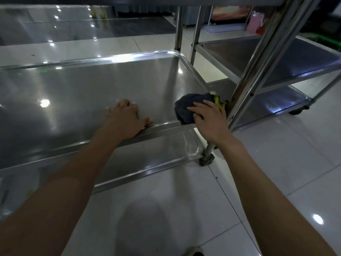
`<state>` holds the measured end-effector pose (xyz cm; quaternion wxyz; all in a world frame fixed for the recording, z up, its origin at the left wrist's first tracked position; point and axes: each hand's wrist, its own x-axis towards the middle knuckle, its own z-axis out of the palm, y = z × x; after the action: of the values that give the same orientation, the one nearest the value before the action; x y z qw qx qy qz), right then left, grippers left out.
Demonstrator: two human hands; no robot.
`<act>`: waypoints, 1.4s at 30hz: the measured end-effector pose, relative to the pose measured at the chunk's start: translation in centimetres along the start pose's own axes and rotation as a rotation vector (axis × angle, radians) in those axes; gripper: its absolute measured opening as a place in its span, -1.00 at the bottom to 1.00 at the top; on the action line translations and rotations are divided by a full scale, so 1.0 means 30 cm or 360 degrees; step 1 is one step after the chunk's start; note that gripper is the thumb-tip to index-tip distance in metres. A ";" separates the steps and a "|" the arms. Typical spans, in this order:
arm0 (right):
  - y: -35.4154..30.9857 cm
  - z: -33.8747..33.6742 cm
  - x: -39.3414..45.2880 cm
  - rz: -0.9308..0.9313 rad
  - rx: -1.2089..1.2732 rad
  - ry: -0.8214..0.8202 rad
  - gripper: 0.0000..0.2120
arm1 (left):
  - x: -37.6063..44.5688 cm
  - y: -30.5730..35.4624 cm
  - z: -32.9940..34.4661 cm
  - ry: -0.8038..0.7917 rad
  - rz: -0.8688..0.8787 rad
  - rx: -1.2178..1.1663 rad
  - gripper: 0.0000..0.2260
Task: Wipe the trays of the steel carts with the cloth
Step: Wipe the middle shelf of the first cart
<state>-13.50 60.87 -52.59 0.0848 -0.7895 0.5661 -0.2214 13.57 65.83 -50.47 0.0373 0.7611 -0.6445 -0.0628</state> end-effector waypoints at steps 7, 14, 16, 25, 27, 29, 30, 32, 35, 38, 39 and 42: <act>-0.143 0.064 -0.098 -0.0168 -0.0045 0.0050 -0.58 | -0.182 -0.084 -0.012 0.0450 0.0142 -0.0211 -0.61; -0.445 0.176 -0.156 -0.0482 -0.0224 0.0009 -0.60 | -0.422 -0.366 -0.031 0.0655 0.0046 -0.0153 -0.84; -0.547 0.219 -0.168 -0.0576 -0.0210 -0.0046 -0.61 | -0.472 -0.431 -0.029 0.0663 -0.0040 -0.0132 -0.89; -1.005 0.395 -0.231 -0.0846 -0.0186 -0.0169 -0.61 | -0.696 -0.732 -0.041 0.0715 -0.0305 -0.0106 -0.76; -1.079 0.427 -0.243 -0.0884 -0.0174 -0.0186 -0.61 | -0.738 -0.791 -0.038 0.0731 -0.0386 -0.0078 -0.76; -1.146 0.458 -0.244 -0.0925 -0.0169 -0.0220 -0.61 | -0.775 -0.848 -0.035 0.0759 -0.0464 -0.0065 -0.73; -1.177 0.472 -0.243 -0.0945 -0.0164 -0.0243 -0.61 | -0.793 -0.873 -0.034 0.0768 -0.0513 -0.0063 -0.72; -1.243 0.501 -0.244 -0.0982 -0.0153 -0.0297 -0.61 | -0.828 -0.920 -0.032 0.0784 -0.0620 -0.0039 -0.70; -1.339 0.538 -0.254 -0.1035 -0.0138 -0.0352 -0.61 | -0.871 -0.972 -0.027 0.0813 -0.0718 -0.0022 -0.69; -1.420 0.564 -0.270 -0.1081 -0.0118 -0.0373 -0.60 | -0.895 -1.007 -0.024 0.0785 -0.0763 -0.0020 -0.66; -1.443 0.572 -0.275 -0.1098 -0.0120 -0.0377 -0.60 | -0.899 -1.015 -0.023 0.0763 -0.0766 -0.0011 -0.65; -1.516 0.594 -0.285 -0.1154 -0.0117 -0.0415 -0.58 | -0.911 -1.040 -0.022 0.0754 -0.0792 0.0017 -0.64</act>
<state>31.15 82.41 -53.10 0.0438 -0.9625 0.2421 -0.1142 39.72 97.94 -52.83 0.1655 0.8886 -0.4129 0.1119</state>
